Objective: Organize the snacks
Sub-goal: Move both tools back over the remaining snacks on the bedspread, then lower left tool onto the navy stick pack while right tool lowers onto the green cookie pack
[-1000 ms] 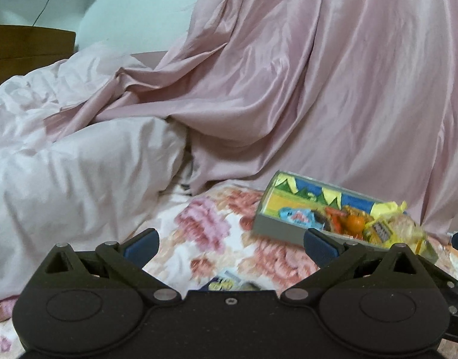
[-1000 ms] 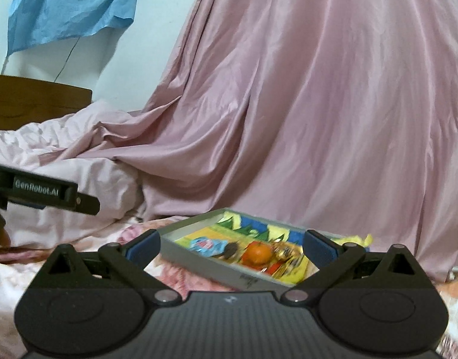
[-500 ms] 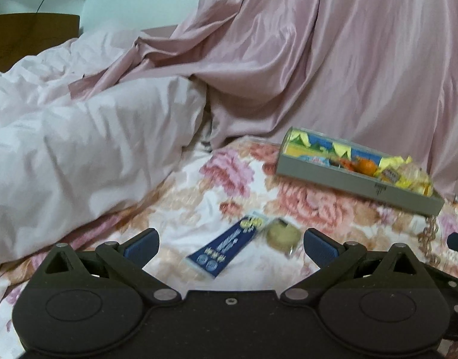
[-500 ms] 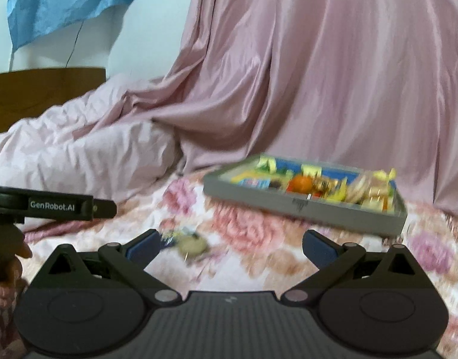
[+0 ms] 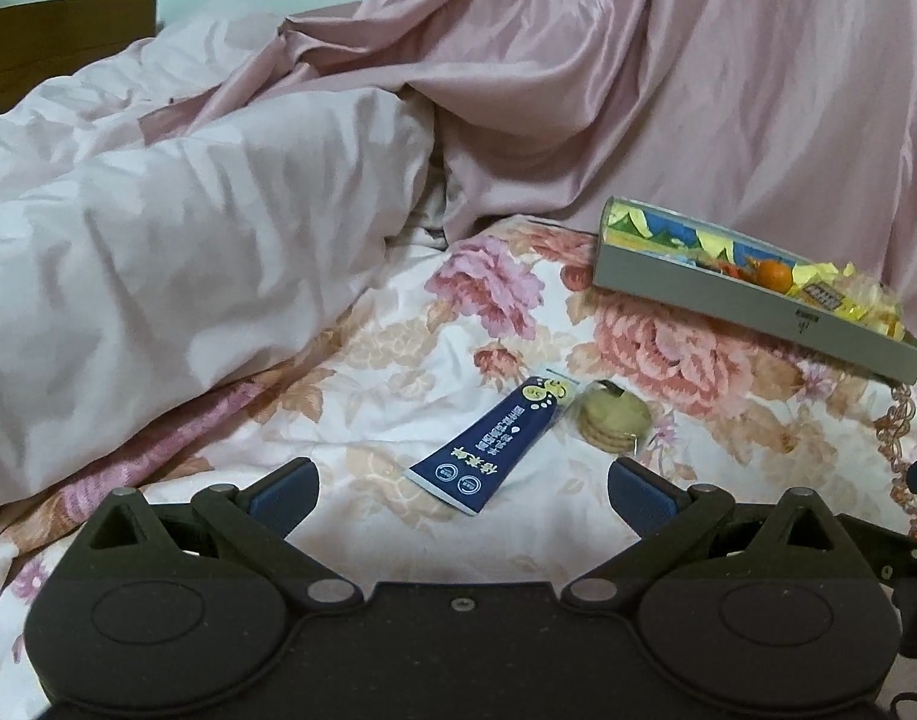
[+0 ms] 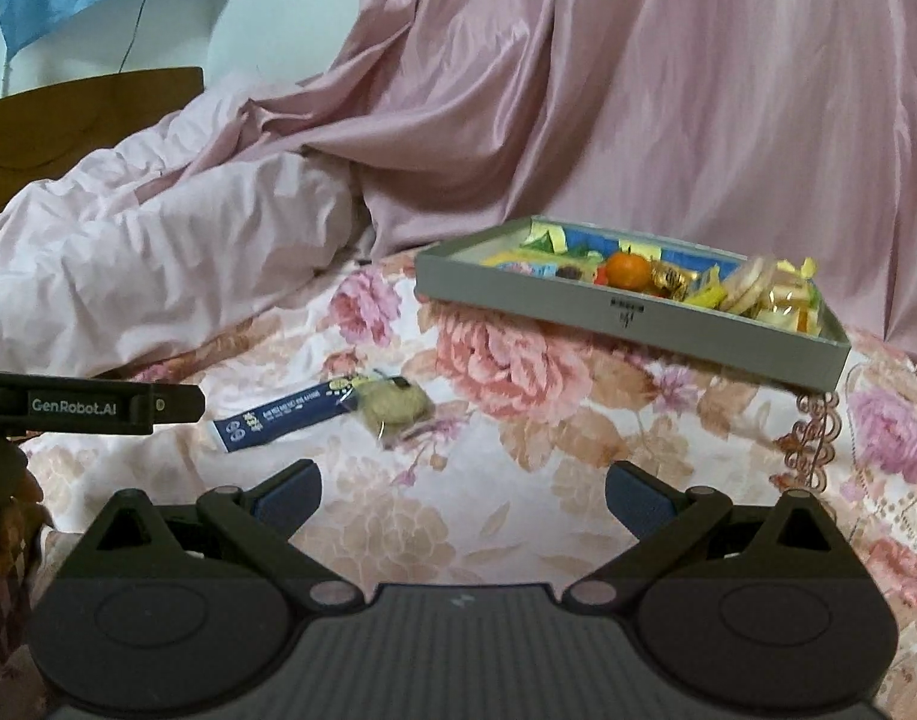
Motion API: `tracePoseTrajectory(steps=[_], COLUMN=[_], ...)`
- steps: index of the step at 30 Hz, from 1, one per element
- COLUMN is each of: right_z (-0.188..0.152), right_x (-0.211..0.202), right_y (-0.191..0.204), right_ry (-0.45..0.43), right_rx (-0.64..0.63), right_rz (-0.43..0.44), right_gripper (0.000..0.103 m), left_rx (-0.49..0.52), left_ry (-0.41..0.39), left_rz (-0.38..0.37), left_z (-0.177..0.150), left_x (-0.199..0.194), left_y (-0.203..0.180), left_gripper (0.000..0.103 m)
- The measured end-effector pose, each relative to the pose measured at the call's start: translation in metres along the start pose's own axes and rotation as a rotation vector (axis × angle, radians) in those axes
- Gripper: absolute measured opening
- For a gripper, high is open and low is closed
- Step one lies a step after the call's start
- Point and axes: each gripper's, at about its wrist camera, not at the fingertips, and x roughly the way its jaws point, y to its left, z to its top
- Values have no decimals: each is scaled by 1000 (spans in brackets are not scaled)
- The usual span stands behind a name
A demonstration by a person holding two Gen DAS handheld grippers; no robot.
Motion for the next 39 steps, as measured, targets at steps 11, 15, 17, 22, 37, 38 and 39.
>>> tracePoseTrajectory(steps=[11,15,17,22,37,38,39], right_z=[-2,0,2,2,13,15,15], right_x=[20,30,37,57,120,125,129], right_y=[4,5,5,14,10,9,8], right_ry=[62,74,81,91,75,75,74], right_rx=[-23,-43,-52,-124,-200,-199,-198], right_rz=[2,1,2,7,77,95,110], right_gripper=[103,103,103,103,103,103,103], left_rx=[73,90,120,205,269,270,269], left_ry=[39,55,87,80,97,103,109], left_rz=[-25,-48,-76,-75,-124,-124,-123], left_z=[9,14,18,21,21,21,20], left_x=[36,49,57,71,108,110,112], left_y=[0,3,4,4,-1,0,2], left_gripper=[102,102,102,102,102,102,102])
